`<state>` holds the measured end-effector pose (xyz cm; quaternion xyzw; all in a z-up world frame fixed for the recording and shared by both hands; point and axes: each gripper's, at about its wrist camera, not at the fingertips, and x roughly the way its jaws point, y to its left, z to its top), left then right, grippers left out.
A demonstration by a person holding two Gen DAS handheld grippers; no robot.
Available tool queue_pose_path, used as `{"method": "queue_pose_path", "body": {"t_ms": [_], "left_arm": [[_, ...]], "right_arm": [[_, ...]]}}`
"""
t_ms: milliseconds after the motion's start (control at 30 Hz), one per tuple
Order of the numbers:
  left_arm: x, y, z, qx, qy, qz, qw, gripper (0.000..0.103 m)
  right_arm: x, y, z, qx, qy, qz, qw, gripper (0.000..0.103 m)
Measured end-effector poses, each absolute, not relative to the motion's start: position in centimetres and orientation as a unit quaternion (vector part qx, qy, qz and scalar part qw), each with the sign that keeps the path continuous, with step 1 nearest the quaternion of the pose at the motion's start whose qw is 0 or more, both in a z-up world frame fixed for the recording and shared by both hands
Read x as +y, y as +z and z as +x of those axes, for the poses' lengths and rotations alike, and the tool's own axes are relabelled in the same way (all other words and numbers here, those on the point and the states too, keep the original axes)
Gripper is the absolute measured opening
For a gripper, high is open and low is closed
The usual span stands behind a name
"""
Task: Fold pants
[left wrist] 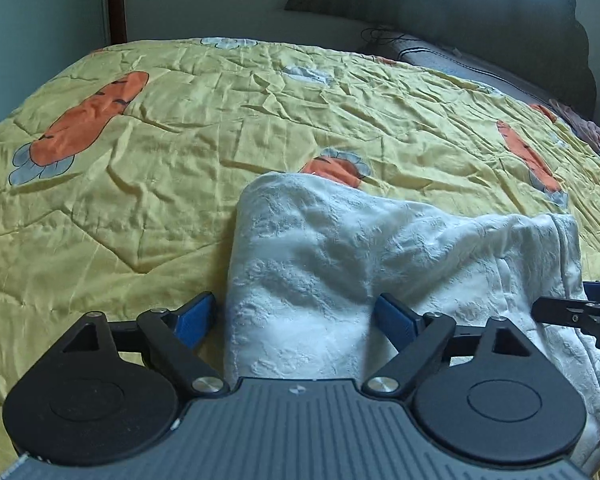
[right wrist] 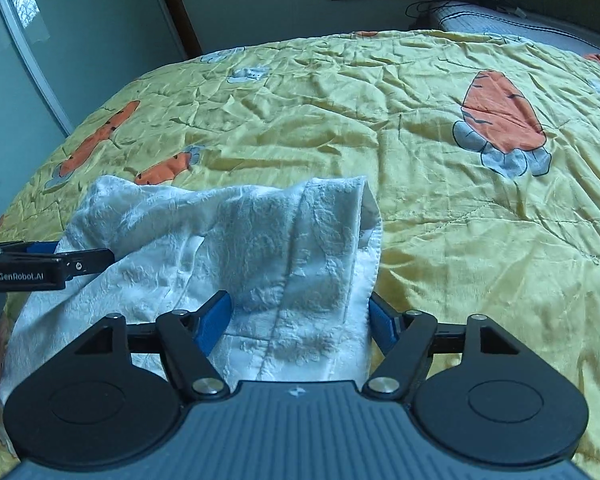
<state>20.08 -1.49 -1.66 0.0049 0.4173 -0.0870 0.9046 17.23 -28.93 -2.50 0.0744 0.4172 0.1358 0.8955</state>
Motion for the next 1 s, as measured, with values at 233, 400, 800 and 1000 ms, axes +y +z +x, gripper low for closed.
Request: {"method": "queue_pose_path", "body": {"t_ms": [233, 400, 800, 1000], "left_arm": [[-1.9, -2.4, 18.6, 0.376, -0.077, 0.022, 0.923, 0.087], [-1.2, -0.4, 16.8, 0.373, -0.066, 0.020, 0.925, 0.075], [-5.9, -0.7, 5.2, 0.309, -0.163, 0.141, 0.926, 0.078], [-4.6, -2.5, 5.7, 0.312, -0.168, 0.107, 0.929, 0.085]], "right_arm": [[-28.8, -3.0, 16.5, 0.395, 0.137, 0.065, 0.906, 0.072], [-30.3, -1.4, 13.0, 0.375, 0.130, 0.097, 0.913, 0.073], [-26.5, 0.7, 4.0, 0.306, 0.194, 0.004, 0.932, 0.073], [-25.6, -2.6, 4.3, 0.351, 0.204, -0.020, 0.914, 0.073]]}}
